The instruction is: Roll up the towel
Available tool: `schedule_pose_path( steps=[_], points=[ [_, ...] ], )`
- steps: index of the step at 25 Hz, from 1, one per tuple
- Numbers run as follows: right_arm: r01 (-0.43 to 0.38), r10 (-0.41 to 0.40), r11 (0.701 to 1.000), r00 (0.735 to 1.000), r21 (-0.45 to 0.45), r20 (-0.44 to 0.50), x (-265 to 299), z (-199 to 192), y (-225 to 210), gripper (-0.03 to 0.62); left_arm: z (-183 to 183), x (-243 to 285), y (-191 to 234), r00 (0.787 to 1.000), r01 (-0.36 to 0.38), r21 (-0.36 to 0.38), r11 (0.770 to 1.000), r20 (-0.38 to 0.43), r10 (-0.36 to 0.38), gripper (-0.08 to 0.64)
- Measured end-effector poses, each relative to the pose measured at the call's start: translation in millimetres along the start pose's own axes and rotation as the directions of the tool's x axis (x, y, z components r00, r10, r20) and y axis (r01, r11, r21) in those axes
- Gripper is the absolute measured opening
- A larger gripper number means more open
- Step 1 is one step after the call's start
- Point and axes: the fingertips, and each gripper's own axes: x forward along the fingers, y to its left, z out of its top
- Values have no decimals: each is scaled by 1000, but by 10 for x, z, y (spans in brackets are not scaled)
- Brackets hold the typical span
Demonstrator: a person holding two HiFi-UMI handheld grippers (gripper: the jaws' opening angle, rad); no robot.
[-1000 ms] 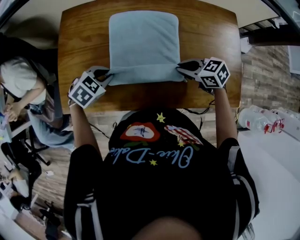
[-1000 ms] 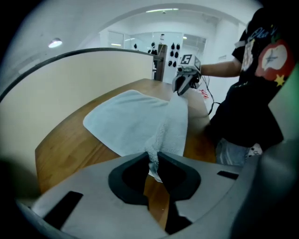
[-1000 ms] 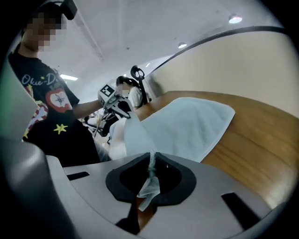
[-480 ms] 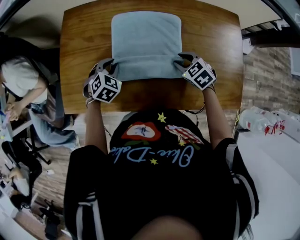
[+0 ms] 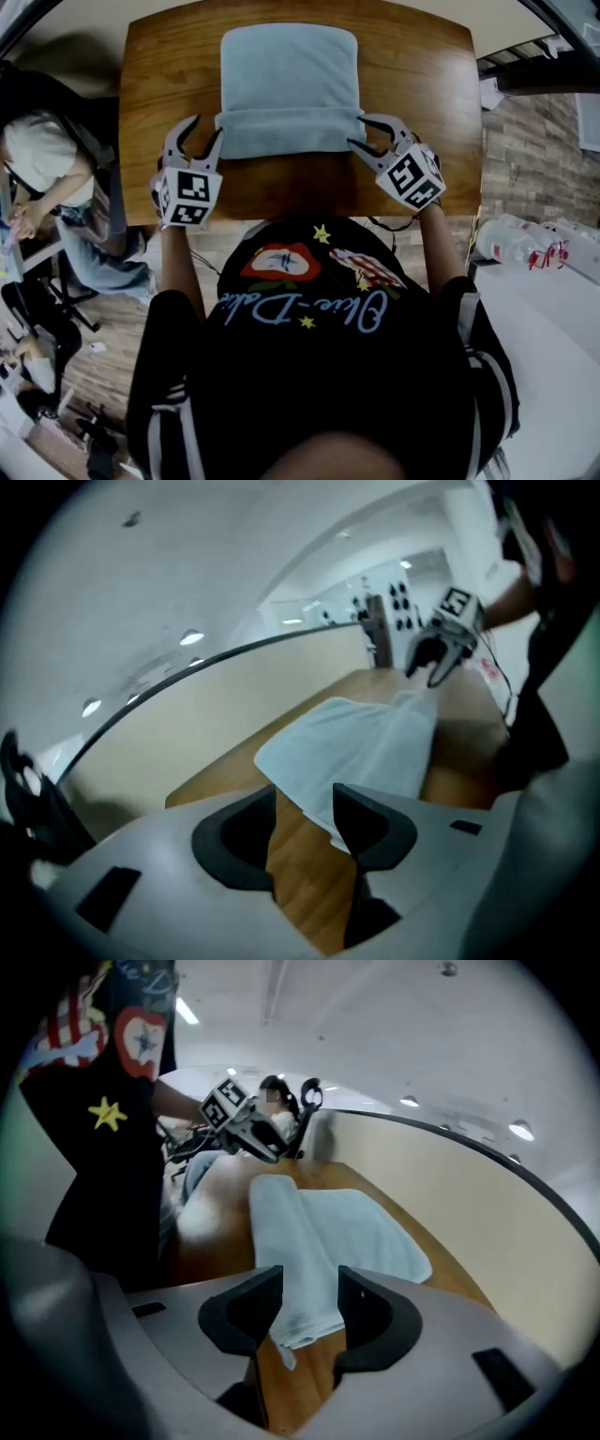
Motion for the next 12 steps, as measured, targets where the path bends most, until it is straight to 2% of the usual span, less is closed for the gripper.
schedule_pose_path(
  steps=[1,3,6,10,12],
  points=[
    [-30,29,998,999,-55,-29,17,-31,129,152,-59,-24,-172,998,40,104,994,-44,-36,179],
    [-79,67,987,994,-140,-92,78,-120,327,161,-202,-41,-508,987,126,255,959,-131,-95,181],
    [-118,82,973,980,-198,-183,209,-327,439,173,-374,30,-831,971,190,343,920,-204,-124,181],
    [-116,57,961,971,-251,-233,367,-487,396,178,-467,247,-901,964,180,458,870,-260,-63,176],
    [-112,50,959,971,-260,-233,393,-487,360,156,-445,285,-900,962,182,475,861,-266,-57,120]
  ],
)
